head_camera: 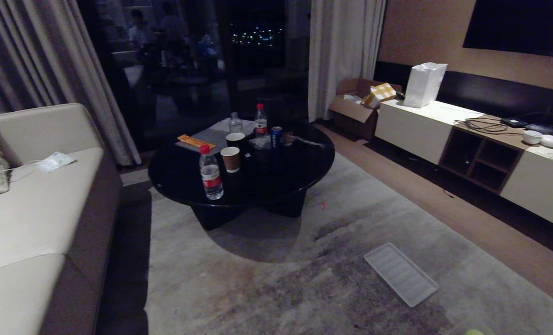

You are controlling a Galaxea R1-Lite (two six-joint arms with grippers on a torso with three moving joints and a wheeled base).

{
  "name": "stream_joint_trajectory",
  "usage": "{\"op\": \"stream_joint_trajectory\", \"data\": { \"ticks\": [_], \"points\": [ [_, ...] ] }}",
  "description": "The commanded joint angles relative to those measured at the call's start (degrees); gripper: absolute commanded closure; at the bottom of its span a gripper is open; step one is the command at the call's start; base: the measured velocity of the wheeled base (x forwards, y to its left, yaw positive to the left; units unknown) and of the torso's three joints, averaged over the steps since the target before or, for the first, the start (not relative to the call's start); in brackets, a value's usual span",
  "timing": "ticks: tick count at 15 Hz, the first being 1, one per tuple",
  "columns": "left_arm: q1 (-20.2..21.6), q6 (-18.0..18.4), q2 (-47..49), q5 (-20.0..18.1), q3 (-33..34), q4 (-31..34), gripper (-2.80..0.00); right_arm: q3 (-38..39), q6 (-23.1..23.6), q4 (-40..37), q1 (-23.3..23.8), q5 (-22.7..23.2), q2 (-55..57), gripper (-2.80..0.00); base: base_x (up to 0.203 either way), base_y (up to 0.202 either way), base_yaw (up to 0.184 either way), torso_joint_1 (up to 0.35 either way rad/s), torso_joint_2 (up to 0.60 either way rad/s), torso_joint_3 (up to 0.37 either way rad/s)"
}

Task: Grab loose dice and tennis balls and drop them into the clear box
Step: Put the toys in the box

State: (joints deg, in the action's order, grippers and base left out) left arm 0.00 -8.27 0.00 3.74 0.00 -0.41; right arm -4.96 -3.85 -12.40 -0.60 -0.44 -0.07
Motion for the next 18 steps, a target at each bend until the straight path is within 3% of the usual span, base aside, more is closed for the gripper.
{"op": "stream_joint_trajectory", "data": {
  "ticks": [1, 18],
  "points": [
    [0.0, -0.08, 0.06, 0.04, 0.09, -0.02, 0.0, 0.02, -0.01, -0.08, -0.02, 0.0, 0.05, 0.0, -0.002, 0.01, -0.163, 0.001, 0.0, 0.002],
    [0.0, -0.08, 0.0, 0.04, 0.09, -0.02, 0.0, -0.05, -0.01, -0.08, -0.02, 0.0, -0.01, 0.0, 0.001, 0.011, -0.164, 0.004, 0.0, 0.002]
  ]
}}
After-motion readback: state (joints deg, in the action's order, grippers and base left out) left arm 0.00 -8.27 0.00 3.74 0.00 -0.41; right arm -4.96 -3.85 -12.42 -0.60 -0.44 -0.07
